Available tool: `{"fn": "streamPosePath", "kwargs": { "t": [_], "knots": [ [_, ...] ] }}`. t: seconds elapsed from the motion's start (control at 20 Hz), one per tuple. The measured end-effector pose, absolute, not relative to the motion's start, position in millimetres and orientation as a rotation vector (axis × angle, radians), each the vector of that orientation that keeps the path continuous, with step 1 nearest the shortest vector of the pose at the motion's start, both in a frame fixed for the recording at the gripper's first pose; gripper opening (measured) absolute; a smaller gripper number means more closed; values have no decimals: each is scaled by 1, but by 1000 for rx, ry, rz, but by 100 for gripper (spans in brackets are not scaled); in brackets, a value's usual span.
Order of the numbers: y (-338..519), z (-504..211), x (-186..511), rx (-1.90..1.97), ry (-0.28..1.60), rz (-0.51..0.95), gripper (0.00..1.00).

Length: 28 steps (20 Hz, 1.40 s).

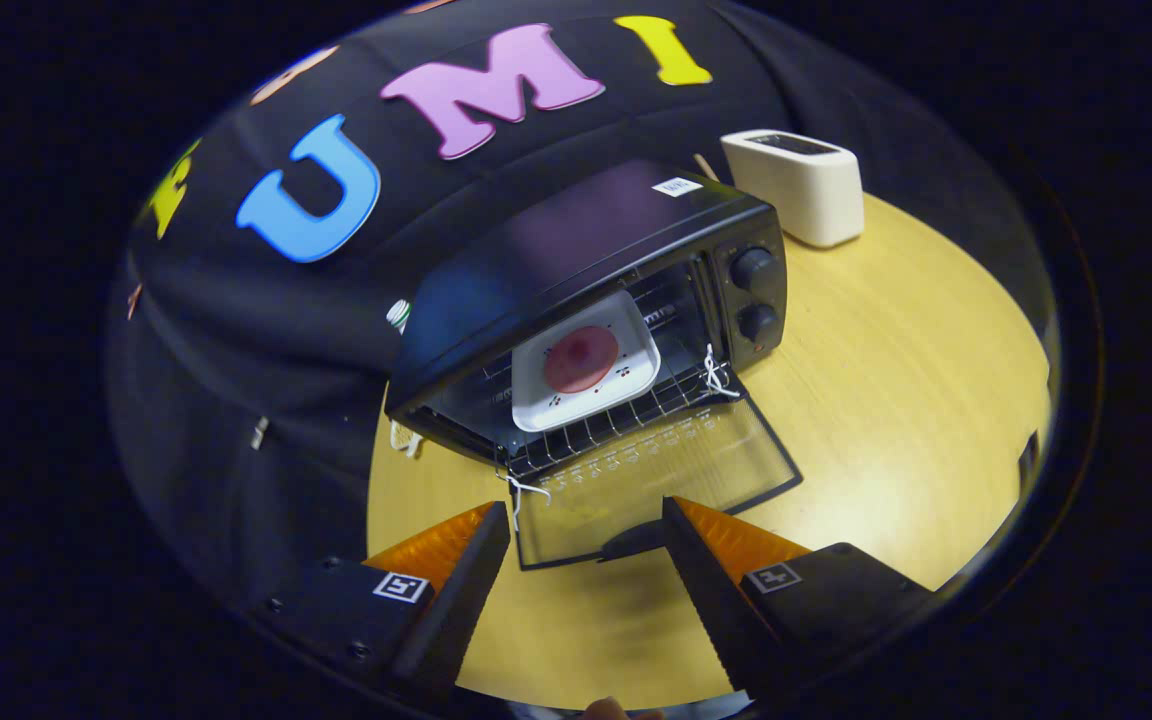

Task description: Open the toaster oven, put the food inside, and close the toaster oven door.

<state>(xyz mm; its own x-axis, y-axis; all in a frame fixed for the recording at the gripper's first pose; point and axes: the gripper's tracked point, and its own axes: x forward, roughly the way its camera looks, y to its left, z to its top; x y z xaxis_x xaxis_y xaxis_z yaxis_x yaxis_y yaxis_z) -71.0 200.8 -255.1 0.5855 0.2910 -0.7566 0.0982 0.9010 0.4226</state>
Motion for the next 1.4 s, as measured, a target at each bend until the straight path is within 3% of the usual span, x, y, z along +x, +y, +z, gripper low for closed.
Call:
{"fn": "streamPosePath", "kwargs": {
  "t": [0.3,0.7,1.0,1.4],
  "knots": [
    [211,-318,-120,258,1110,173,99],
    [213,-393,-125,120,1203,133,100],
    [210,-416,-106,105,1210,64,100],
    [209,-411,-105,54,1170,94,99]
  ]
}}
